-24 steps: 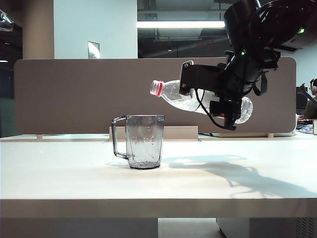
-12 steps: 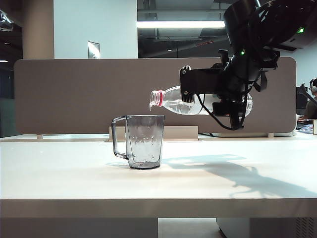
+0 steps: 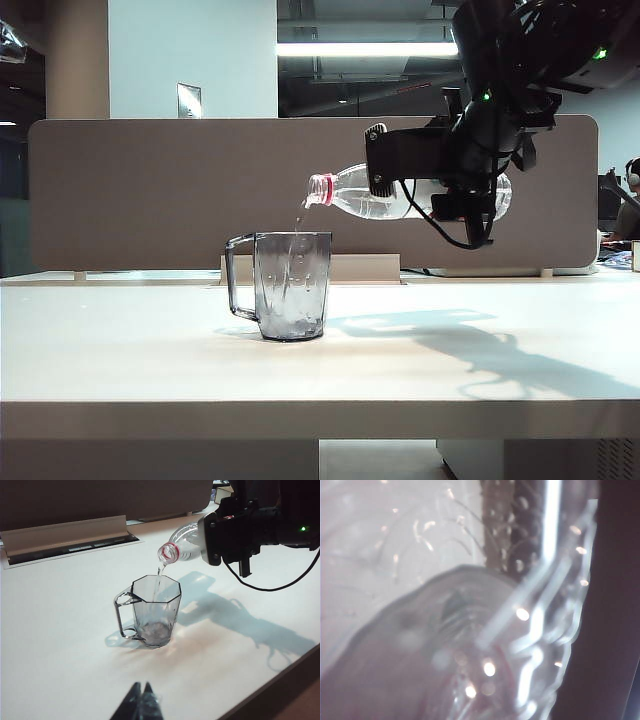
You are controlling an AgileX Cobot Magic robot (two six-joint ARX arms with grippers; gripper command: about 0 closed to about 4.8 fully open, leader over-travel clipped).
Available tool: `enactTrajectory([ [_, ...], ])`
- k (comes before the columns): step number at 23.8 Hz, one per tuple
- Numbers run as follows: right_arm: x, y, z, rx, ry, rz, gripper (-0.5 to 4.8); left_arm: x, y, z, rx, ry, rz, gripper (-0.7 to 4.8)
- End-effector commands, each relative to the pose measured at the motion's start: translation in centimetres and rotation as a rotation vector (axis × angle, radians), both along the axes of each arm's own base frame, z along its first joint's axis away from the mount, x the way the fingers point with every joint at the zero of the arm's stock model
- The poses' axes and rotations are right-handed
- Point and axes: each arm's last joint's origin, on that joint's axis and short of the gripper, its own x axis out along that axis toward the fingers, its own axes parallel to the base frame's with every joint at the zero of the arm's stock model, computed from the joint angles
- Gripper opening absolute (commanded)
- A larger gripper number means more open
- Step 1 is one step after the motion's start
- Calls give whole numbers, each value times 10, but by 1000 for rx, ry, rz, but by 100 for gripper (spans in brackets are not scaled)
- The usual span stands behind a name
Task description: Pick up the mineral water bottle on the table and pour a little water into the mug.
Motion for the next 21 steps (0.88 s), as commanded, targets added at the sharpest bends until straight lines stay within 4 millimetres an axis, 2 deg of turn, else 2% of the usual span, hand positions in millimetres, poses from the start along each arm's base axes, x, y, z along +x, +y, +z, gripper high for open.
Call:
enactTrajectory([
  [1, 1, 1, 12, 28, -64, -4, 211, 0, 0, 2, -2, -16, -3, -5],
  [21, 1, 1, 13, 21, -72, 2, 211, 0, 0, 2, -2, -16, -3, -5],
])
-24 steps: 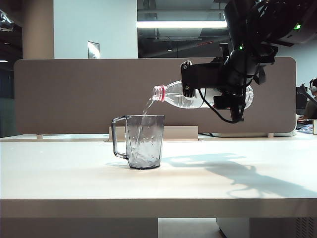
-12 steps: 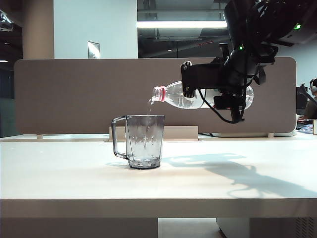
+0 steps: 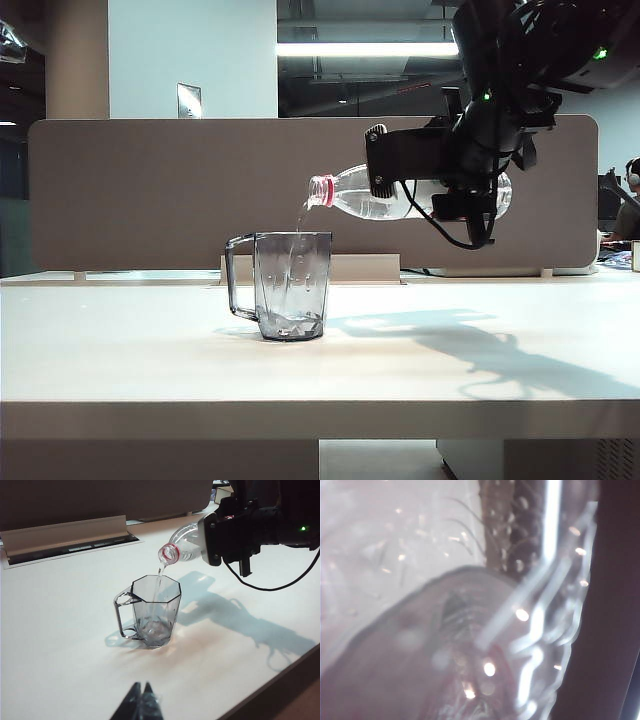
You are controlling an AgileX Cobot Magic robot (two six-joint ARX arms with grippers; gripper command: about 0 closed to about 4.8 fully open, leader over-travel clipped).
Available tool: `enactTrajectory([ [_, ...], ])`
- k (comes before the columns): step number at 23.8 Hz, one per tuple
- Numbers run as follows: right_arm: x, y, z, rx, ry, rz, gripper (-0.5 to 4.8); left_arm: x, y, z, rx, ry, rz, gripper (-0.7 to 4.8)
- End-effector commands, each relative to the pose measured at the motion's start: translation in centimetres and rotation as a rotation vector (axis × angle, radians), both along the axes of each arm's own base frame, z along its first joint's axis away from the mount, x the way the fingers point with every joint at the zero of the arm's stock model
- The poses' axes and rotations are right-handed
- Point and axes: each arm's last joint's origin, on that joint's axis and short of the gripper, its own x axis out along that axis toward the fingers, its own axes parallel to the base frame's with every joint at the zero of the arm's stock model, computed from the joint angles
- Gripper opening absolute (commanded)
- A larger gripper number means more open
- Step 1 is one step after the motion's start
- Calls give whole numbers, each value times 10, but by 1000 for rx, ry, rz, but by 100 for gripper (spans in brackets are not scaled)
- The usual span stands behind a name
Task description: Pick up the mineral water bottle on the table and pour a little water into the mug.
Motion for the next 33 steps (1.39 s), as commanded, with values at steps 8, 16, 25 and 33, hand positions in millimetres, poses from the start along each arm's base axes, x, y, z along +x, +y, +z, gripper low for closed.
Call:
enactTrajectory([
  [8, 1, 1, 12, 79, -58, -14, 210, 0, 0, 2, -1, -17, -3, -5],
  [16, -4, 8, 6, 341, 19, -65, 210, 0, 0, 2, -1, -16, -3, -5],
  [25, -27, 17, -26, 812, 228, -70, 210, 0, 0, 2, -1, -16, -2, -5],
  [33, -31, 16, -24, 1308, 276, -98, 210, 0, 0, 2, -1, -17, -3, -5],
])
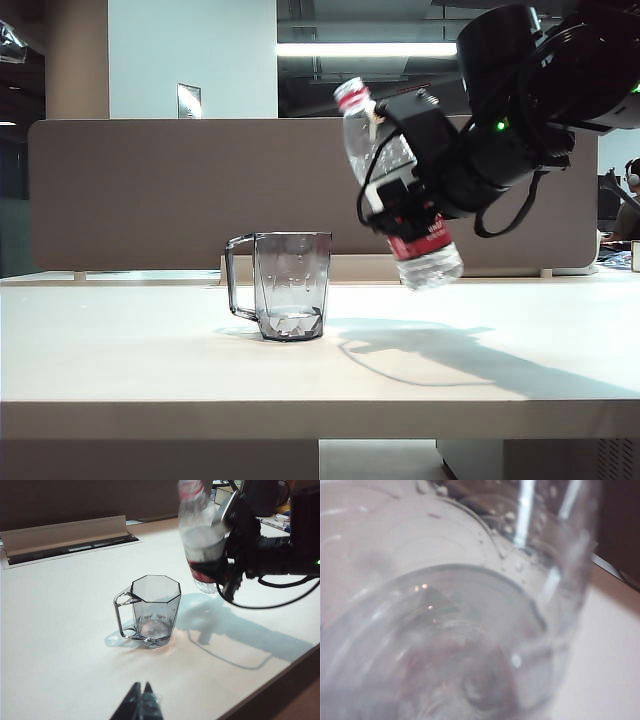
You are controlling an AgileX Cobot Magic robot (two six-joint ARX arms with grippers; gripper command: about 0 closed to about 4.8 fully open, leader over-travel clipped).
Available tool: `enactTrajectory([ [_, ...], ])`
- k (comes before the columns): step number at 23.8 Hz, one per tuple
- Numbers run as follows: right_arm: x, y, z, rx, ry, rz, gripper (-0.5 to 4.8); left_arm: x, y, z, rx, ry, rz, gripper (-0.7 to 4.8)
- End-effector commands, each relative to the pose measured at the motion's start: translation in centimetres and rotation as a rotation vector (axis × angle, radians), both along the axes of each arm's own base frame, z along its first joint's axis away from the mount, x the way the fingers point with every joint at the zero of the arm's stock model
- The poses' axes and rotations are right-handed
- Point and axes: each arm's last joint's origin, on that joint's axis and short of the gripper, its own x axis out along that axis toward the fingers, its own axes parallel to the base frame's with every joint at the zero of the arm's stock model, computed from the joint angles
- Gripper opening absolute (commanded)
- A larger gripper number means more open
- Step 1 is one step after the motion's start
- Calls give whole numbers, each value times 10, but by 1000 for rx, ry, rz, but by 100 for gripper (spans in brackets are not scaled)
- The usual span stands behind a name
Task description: Pick up the mineral water bottle on the table and pour a little water into the mug.
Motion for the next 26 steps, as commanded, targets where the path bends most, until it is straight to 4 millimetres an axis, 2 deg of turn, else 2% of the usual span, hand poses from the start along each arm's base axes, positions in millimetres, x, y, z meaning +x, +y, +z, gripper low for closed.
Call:
enactTrajectory([
  [1, 0, 3, 9, 218, 13, 8, 209, 0, 0, 2, -1, -17, -2, -5],
  [10, -6, 0, 1, 300, 36, 14, 206, 0, 0, 2, -1, -17, -2, -5],
  [20, -7, 0, -28, 429, 49, 12, 206, 0, 0, 2, -1, -16, -3, -5],
  [26, -5, 1, -39, 436, 55, 9, 206, 0, 0, 2, -1, -16, -3, -5],
])
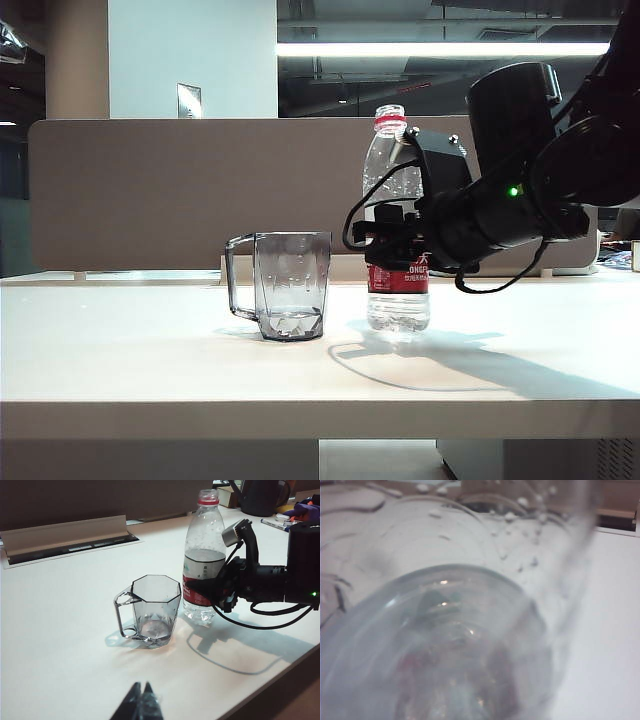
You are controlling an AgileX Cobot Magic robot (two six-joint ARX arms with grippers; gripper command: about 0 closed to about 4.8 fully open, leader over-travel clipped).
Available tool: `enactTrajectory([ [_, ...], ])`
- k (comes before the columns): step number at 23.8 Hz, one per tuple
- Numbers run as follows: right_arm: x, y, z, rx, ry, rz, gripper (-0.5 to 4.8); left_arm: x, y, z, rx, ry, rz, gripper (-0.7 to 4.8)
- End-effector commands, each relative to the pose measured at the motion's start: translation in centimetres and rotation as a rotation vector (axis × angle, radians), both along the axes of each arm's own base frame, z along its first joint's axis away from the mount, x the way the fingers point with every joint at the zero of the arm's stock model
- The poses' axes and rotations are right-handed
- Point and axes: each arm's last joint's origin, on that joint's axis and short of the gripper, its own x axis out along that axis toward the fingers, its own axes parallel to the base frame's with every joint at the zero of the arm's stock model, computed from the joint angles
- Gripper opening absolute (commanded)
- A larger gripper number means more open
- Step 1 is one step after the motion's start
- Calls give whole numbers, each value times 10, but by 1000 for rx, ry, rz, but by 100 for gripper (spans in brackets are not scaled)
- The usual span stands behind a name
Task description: Pick up the mineral water bottle on the table and pour a little water into the mug.
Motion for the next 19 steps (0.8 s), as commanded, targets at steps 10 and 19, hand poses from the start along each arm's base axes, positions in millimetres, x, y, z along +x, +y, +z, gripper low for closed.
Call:
enactTrajectory([
  [10, 2, 1, -3, 15, -19, 2, 207, 0, 0, 2, -2, -17, -3, -5],
  [19, -2, -1, -9, 2, 7, 5, 363, 0, 0, 2, -2, -17, -2, -5],
])
